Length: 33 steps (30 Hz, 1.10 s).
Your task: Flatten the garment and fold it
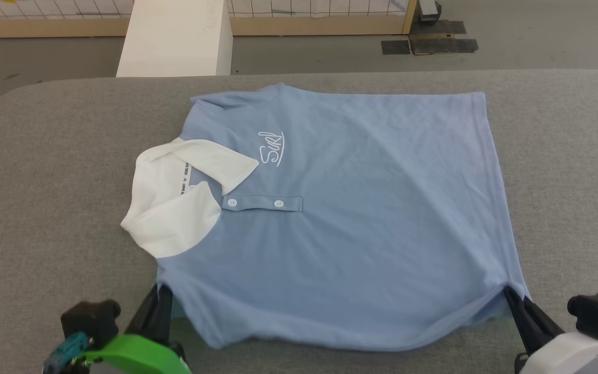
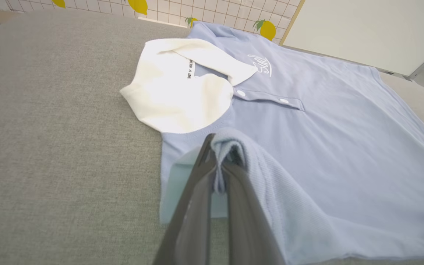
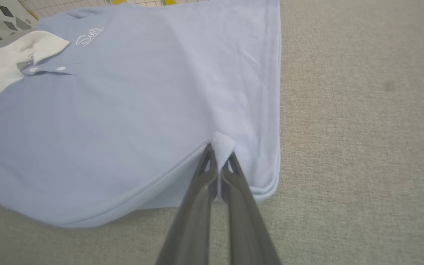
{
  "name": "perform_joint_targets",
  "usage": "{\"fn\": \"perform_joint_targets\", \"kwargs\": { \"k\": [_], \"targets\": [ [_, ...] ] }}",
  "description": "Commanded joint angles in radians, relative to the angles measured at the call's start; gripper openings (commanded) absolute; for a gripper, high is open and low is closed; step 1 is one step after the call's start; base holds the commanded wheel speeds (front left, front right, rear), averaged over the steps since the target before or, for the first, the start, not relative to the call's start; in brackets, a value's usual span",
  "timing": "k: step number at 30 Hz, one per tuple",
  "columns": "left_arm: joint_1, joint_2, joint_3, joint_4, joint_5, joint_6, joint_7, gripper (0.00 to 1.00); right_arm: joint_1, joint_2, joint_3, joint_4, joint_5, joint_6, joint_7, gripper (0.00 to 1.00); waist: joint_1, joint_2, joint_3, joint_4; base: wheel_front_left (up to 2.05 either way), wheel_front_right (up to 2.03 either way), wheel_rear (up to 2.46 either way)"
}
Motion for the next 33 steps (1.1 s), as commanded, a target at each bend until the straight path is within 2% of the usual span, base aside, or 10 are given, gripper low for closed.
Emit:
{"fn": "perform_joint_targets", "kwargs": {
  "k": [1,8,15,22,29,33],
  "targets": [
    [-0.043,-0.007,-0.002,0.016,0.024,-0.009,-0.035,0.0,-0.027,-0.001,0.007,0.003,-0.01,-0.002,-0.017,0.0,0.0001,0.0,0.001,-0.002,0.0,0.0,0.0],
    [-0.173,-0.016,-0.034,0.109,0.071,-0.039,-0.096,0.0,-0.107,-0.026,0.022,0.023,-0.015,-0.002,-0.028,0.0,0.0001,0.0,0.018,-0.006,0.0,0.0,0.0],
    [-0.329,0.002,-0.033,0.169,0.075,-0.069,-0.077,0.0,-0.216,-0.077,0.035,0.038,-0.013,-0.002,0.009,0.0,0.0001,0.0,0.058,-0.005,0.0,0.0,0.0],
    [-0.484,0.064,-0.034,0.245,0.078,-0.111,0.013,0.0,-0.337,-0.146,0.059,0.098,0.005,-0.002,0.086,0.0,0.0001,0.0,0.11,-0.01,0.0,0.0,0.0],
    [-0.58,0.092,-0.025,0.321,0.043,-0.12,0.131,0.0,-0.454,-0.19,0.082,0.163,0.043,-0.002,0.151,0.0,0.0001,0.0,0.163,-0.017,0.0,0.0,0.0],
    [-0.617,0.104,-0.024,0.385,0.005,-0.115,0.252,0.0,-0.514,-0.204,0.1,0.205,0.077,-0.002,0.207,0.0,0.0001,0.0,0.196,-0.022,0.0,0.0,0.0]
  ]
}}
